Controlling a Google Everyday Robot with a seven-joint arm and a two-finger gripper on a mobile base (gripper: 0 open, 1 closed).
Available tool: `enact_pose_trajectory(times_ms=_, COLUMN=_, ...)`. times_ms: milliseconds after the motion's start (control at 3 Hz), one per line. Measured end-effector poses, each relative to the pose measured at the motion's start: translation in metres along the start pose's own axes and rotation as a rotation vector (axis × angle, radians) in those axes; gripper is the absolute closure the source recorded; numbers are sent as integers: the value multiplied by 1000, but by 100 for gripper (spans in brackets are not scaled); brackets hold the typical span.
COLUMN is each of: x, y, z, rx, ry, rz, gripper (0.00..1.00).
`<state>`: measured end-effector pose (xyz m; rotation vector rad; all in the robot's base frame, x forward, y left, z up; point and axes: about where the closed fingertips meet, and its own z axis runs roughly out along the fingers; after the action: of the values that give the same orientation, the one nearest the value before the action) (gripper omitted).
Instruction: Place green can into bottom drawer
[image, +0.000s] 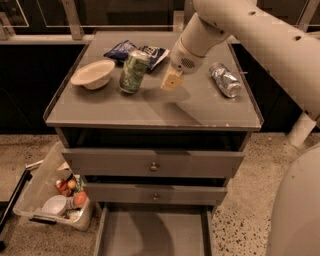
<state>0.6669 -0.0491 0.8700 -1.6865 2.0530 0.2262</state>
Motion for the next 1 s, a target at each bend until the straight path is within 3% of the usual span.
enact_pose_trajectory(times_ms=1000, x=0, y=0, z=0, rx=0, ry=0, rz=0, gripper=13)
